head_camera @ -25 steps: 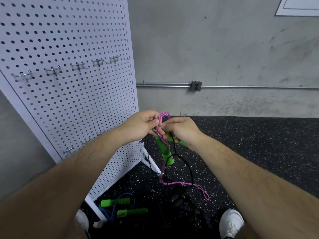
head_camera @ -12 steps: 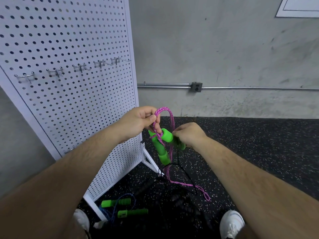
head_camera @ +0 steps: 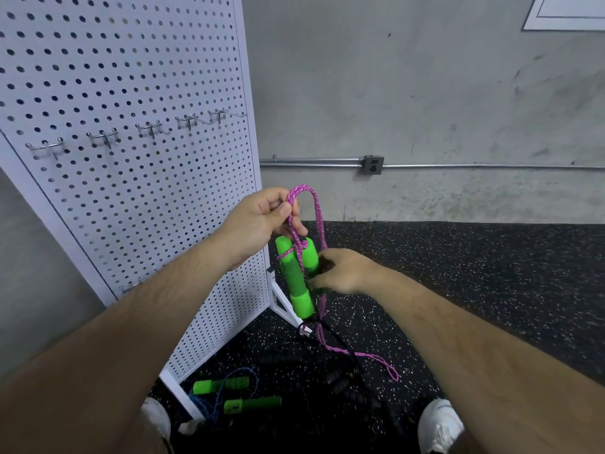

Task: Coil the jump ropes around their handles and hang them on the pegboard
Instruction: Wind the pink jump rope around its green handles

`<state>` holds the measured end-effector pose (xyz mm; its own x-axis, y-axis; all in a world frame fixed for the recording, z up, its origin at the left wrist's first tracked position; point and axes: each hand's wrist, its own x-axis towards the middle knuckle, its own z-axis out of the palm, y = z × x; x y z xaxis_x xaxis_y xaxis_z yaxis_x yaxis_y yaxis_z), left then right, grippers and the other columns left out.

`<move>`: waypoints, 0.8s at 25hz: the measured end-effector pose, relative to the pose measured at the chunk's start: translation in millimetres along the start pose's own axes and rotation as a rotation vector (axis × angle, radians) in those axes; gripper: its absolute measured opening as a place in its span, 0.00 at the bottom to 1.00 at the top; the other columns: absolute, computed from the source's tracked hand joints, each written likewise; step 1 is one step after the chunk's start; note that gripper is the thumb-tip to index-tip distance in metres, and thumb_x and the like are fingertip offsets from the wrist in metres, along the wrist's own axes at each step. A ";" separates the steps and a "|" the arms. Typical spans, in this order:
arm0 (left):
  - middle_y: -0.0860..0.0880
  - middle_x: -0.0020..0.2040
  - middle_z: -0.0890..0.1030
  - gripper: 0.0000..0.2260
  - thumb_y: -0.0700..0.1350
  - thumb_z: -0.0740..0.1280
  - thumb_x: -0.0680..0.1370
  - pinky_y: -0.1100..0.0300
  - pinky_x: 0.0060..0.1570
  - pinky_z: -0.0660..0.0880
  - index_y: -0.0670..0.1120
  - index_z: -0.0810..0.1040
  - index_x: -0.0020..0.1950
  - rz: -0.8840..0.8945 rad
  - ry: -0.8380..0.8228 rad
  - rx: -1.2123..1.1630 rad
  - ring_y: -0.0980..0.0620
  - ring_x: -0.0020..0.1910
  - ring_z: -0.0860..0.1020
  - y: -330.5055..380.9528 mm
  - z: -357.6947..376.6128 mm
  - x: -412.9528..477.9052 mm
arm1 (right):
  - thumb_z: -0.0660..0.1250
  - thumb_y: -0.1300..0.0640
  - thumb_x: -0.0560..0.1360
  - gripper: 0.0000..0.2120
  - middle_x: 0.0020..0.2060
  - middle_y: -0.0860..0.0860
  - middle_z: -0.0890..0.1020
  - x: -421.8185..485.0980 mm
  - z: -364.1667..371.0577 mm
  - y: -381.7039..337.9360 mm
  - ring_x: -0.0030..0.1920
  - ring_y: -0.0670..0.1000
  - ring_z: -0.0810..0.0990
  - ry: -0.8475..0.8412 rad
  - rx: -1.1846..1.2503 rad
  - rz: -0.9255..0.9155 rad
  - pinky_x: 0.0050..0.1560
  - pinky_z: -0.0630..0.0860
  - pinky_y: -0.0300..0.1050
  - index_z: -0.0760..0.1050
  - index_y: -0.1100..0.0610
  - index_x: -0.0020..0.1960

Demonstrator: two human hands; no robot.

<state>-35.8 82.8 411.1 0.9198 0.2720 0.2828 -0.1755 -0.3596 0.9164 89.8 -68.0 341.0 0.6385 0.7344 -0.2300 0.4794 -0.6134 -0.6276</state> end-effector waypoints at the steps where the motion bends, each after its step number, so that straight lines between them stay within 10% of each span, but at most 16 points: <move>1: 0.47 0.37 0.83 0.12 0.34 0.56 0.85 0.57 0.45 0.80 0.42 0.76 0.47 0.003 0.015 0.004 0.49 0.41 0.85 0.6 -0.1 0.0 | 0.75 0.52 0.72 0.16 0.47 0.49 0.83 -0.3 1.5 4.0 0.44 0.50 0.82 -0.009 -0.122 0.029 0.40 0.76 0.41 0.78 0.50 0.59; 5: 0.47 0.37 0.81 0.12 0.34 0.56 0.85 0.54 0.45 0.79 0.43 0.75 0.47 0.017 0.086 -0.031 0.48 0.40 0.84 -0.3 -5.2 1.3 | 0.66 0.62 0.74 0.20 0.51 0.51 0.81 -4.8 -2.3 14.0 0.48 0.53 0.81 -0.060 -0.342 0.093 0.41 0.78 0.46 0.72 0.50 0.65; 12: 0.48 0.37 0.80 0.11 0.35 0.55 0.86 0.55 0.49 0.83 0.42 0.74 0.48 0.036 0.202 -0.241 0.48 0.42 0.85 9.5 -2.4 6.2 | 0.82 0.48 0.65 0.30 0.55 0.48 0.80 -16.3 0.3 -22.1 0.55 0.49 0.79 0.062 0.311 -0.259 0.58 0.76 0.47 0.71 0.47 0.60; 20: 0.47 0.40 0.81 0.09 0.37 0.57 0.86 0.56 0.47 0.82 0.42 0.76 0.51 0.045 0.204 -0.312 0.47 0.43 0.85 15.1 -0.6 4.7 | 0.77 0.52 0.73 0.25 0.58 0.44 0.80 -18.0 23.7 -51.2 0.56 0.40 0.79 0.328 0.510 -0.479 0.60 0.75 0.38 0.73 0.48 0.68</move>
<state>-34.3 79.1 426.5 0.8253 0.4461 0.3463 -0.3415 -0.0942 0.9352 39.5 -42.9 359.6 0.6153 0.7133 0.3355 0.4623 0.0182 -0.8865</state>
